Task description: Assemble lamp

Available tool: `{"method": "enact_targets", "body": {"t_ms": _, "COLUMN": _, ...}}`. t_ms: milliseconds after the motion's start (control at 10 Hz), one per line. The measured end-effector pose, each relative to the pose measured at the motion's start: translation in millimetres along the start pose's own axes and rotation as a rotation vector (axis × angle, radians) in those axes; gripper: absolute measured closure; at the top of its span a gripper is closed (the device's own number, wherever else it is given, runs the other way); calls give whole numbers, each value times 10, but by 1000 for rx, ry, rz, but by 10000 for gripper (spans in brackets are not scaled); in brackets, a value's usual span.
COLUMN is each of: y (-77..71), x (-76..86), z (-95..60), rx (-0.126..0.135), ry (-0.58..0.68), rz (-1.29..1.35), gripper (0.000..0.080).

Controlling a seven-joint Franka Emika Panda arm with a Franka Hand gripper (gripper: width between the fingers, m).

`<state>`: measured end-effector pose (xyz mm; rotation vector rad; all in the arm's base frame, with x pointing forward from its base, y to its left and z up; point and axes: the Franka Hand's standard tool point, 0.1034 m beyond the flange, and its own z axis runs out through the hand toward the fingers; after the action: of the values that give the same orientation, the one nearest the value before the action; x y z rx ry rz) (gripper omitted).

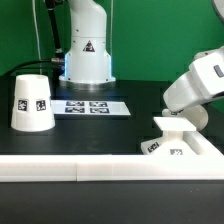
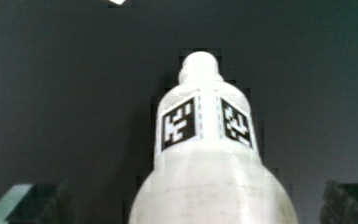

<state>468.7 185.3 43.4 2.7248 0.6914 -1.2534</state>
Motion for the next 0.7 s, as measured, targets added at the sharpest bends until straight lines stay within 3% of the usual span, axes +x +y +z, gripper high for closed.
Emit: {"method": "enact_targets", "body": {"t_ms": 700, "y": -56, "x": 197, "z": 214, "rx": -7, "ry": 45, "rz": -5, "gripper": 101}}
